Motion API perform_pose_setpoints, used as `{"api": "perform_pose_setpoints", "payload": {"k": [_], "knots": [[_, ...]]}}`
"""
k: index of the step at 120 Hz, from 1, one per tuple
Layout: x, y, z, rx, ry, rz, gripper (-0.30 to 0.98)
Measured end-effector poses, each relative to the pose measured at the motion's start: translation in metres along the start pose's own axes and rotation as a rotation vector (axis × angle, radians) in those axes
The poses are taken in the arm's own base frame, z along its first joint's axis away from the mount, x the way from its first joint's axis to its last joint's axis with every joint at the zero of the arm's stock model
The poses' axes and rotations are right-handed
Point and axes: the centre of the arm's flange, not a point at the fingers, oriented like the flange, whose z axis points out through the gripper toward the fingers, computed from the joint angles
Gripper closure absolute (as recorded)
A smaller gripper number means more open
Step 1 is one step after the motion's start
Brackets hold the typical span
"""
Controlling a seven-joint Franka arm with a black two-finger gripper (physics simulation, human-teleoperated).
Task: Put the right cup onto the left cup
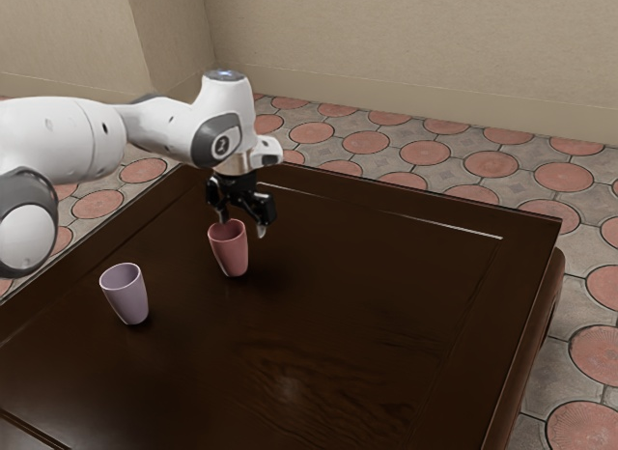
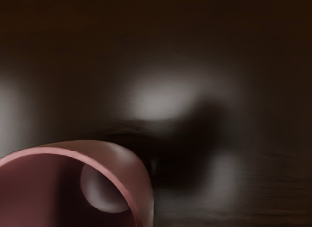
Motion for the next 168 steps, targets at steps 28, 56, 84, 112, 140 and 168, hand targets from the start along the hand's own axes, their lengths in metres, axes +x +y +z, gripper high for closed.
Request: {"api": "perform_pose_setpoints", "payload": {"k": [28, 56, 84, 112, 140, 168], "knots": [[0.004, 0.006, 0.027, -0.011, 0.004, -0.014, 0.0], [0.008, 0.009, 0.058, -0.017, -0.003, -0.024, 0.11], [0.01, 0.003, 0.05, -0.011, 0.023, -0.037, 0.57], [0.01, 0.002, 0.048, -0.008, 0.031, -0.033, 0.73], [-0.007, -0.001, -0.003, 0.003, 0.074, -0.028, 0.76], [-0.061, -0.006, -0.103, 0.019, 0.134, -0.035, 0.76]]}}
